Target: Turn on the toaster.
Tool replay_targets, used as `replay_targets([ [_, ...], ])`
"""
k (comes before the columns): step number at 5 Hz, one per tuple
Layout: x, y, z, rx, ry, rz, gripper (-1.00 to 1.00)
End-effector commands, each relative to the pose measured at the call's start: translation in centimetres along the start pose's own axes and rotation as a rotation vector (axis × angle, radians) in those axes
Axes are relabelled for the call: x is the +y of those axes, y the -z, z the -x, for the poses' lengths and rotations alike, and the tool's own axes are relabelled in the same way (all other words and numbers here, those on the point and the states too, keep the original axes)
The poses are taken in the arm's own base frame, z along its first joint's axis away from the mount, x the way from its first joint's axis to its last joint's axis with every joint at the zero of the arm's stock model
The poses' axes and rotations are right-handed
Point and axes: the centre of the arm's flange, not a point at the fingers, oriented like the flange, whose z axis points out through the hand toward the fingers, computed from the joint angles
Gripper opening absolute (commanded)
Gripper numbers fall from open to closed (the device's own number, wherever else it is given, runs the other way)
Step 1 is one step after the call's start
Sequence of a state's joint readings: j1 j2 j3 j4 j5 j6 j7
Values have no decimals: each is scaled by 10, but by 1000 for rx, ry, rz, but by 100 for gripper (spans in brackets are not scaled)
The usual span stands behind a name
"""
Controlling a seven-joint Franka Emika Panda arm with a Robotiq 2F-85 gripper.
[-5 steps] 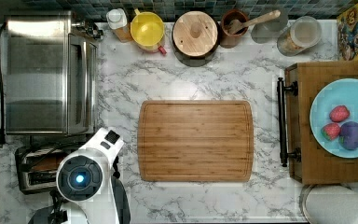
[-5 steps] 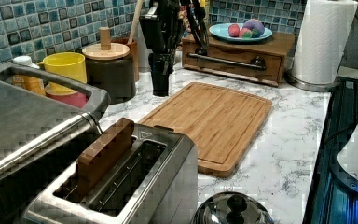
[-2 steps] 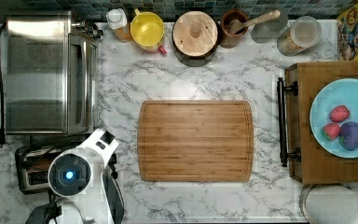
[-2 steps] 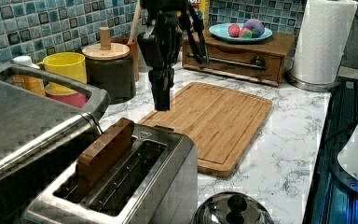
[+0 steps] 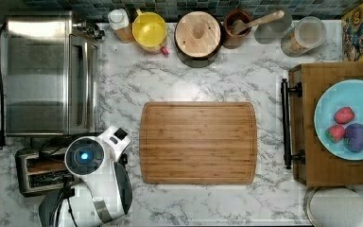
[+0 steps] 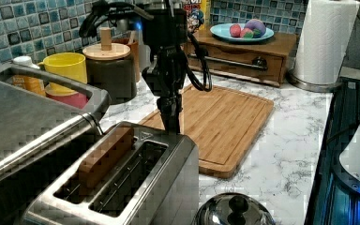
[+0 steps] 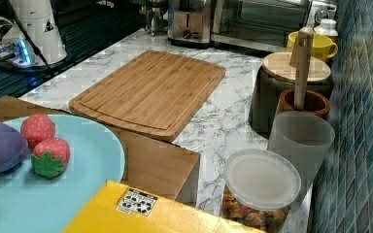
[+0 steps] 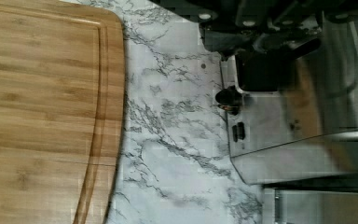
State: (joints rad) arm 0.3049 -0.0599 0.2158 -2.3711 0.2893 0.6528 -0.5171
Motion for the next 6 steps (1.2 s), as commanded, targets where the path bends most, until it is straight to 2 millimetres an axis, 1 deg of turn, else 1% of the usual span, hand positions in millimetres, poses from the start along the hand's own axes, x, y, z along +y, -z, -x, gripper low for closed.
replay_targets([
  [1, -23, 31, 4, 38, -36, -113, -100],
  [2, -30, 18, 6, 4, -19, -96, -100],
  [3, -28, -2, 12, -35, -14, -75, -100],
  [4, -13, -37, 14, -65, -48, -36, -100],
  [5, 19, -67, 6, -105, -126, -16, -100],
  [6, 55, -96, 12, -104, -161, -25, -100],
])
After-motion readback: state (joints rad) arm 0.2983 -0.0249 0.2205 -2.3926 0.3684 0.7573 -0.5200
